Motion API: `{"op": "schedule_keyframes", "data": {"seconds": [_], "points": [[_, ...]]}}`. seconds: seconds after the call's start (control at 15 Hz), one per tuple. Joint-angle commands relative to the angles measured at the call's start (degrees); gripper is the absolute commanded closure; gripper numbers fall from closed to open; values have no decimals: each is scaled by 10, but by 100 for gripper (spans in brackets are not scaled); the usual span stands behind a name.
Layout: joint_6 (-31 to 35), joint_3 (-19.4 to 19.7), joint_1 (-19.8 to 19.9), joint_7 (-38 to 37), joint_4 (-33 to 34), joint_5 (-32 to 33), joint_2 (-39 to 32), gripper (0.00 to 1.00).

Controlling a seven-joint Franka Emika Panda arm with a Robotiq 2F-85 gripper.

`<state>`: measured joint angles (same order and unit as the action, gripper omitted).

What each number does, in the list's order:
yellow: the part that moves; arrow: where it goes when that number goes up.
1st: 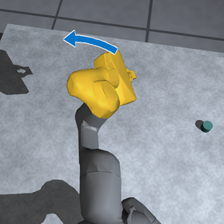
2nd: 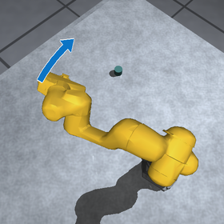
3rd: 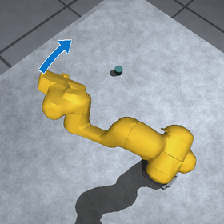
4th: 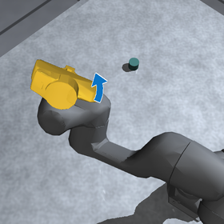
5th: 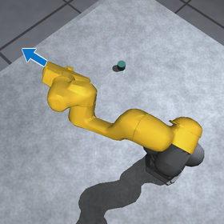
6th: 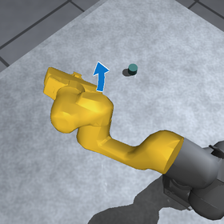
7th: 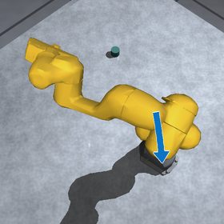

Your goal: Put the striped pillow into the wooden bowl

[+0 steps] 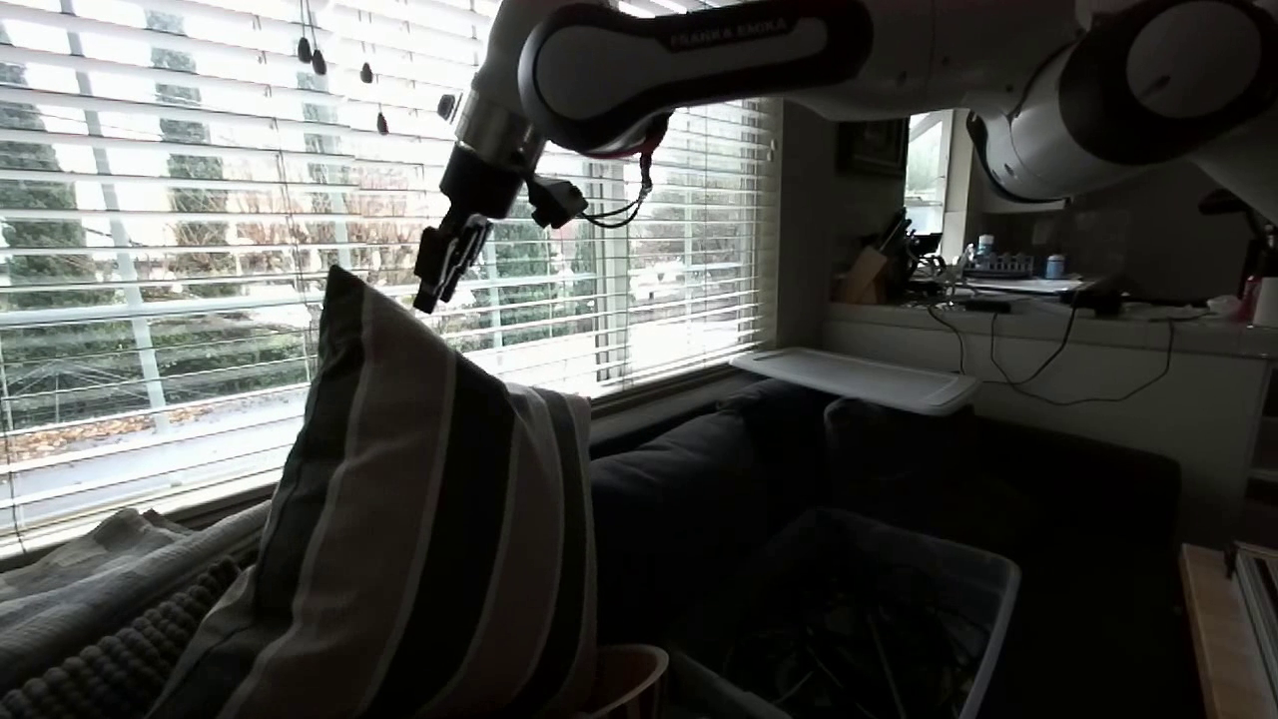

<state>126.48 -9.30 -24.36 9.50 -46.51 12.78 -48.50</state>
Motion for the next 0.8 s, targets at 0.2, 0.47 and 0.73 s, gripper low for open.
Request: {"op": "schedule_keyframes", "data": {"seconds": [0.2,0.47,0.73], "points": [[-244,-2,23,6,-16,-17,55,1],[-313,11,49,-20,-65,-11,94,0],[-308,41,80,-58,-162,6,153,0]]}}
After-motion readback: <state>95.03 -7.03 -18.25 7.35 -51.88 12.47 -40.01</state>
